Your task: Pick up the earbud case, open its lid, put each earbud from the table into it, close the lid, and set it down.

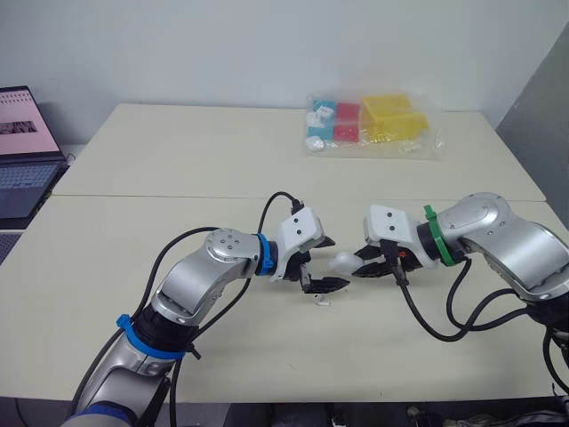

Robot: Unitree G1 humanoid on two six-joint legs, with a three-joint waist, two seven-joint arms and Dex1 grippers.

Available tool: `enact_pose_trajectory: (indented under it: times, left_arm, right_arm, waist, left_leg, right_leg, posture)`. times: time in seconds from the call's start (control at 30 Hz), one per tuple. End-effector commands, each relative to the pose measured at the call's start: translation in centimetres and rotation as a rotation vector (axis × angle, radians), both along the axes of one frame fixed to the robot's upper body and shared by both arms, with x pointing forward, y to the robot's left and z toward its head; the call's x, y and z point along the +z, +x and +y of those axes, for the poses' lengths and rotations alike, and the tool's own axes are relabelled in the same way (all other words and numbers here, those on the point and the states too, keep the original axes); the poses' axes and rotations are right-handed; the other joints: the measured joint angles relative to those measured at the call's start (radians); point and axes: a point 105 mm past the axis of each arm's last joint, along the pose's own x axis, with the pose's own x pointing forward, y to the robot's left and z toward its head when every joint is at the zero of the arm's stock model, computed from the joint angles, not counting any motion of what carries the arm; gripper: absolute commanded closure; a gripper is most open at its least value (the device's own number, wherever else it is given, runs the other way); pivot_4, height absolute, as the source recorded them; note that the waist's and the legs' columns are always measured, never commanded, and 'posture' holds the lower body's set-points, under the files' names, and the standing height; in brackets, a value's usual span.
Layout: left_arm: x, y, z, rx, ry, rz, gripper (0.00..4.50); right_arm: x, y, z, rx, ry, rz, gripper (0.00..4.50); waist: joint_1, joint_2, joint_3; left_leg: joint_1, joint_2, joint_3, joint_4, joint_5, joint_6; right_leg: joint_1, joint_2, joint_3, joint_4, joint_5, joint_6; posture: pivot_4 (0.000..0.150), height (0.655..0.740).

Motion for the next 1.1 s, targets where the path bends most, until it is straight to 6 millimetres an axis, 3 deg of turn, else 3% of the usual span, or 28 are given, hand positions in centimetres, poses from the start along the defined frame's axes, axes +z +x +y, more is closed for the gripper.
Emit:
enact_pose_trajectory:
  times: [0.03, 0.43, 0.8, 0.83, 1.07, 1.1]
  left_arm:
    - [1.0, -0.3, -0.7, -0.041, -0.018, -0.048, 0.18]
    - [0.7, -0.7, -0.7, -0.075, 0.004, -0.038, 3.61]
    - [0.2, -0.7, -0.5, -0.078, 0.009, -0.031, 3.64]
    - [0.2, -0.7, -0.5, -0.074, 0.007, -0.033, 3.64]
    - [0.2, 0.0, 0.2, -0.028, -0.087, -0.001, 3.70]
    - [0.3, -0.6, 0.3, -0.074, -0.123, -0.006, 3.70]
  right_arm:
    - [1.2, -0.1, 0.3, 0.017, 0.019, -0.041, 3.77]
    - [1.5, -0.4, 0.6, 0.020, 0.040, -0.024, 3.77]
    - [1.7, -0.6, 0.3, 0.053, 0.033, -0.055, 3.77]
    - [1.7, -0.5, 0.1, 0.055, 0.027, -0.058, 3.05]
    - [2.4, -0.1, -2.4, 0.017, -0.044, -0.115, 0.56]
    - [2.9, -0.2, -3.0, 0.029, -0.047, -0.150, 0.27]
  waist:
    - [0.000, 0.000, 0.000]
    - [0.000, 0.000, 0.000]
    - [0.000, 0.000, 0.000]
    - [0.000, 0.000, 0.000]
    - [0.000, 0.000, 0.000]
    - [0.000, 0.000, 0.000]
  left_leg:
    - [0.000, 0.000, 0.000, 0.000, 0.000, 0.000]
    - [0.000, 0.000, 0.000, 0.001, 0.000, 0.000]
    - [0.000, 0.000, 0.000, 0.001, 0.000, 0.000]
    - [0.000, 0.000, 0.000, 0.001, 0.000, 0.000]
    - [0.001, 0.000, 0.000, 0.001, 0.000, 0.000]
    - [0.000, 0.000, 0.000, 0.001, 0.000, 0.000]
  right_leg:
    - [0.000, 0.000, 0.000, 0.000, 0.000, 0.000]
    - [0.000, 0.000, 0.000, 0.001, 0.000, 0.000]
    - [0.000, 0.000, 0.000, 0.002, 0.000, 0.000]
    - [0.000, 0.000, 0.000, 0.002, 0.000, 0.000]
    - [0.000, 0.000, 0.000, 0.002, 0.000, 0.000]
    - [0.000, 0.000, 0.000, 0.002, 0.000, 0.000]
  posture:
    - [0.150, 0.7400]
    - [0.150, 0.7400]
    - [0.150, 0.7400]
    - [0.150, 0.7400]
    - [0.150, 0.7400]
    - [0.150, 0.7400]
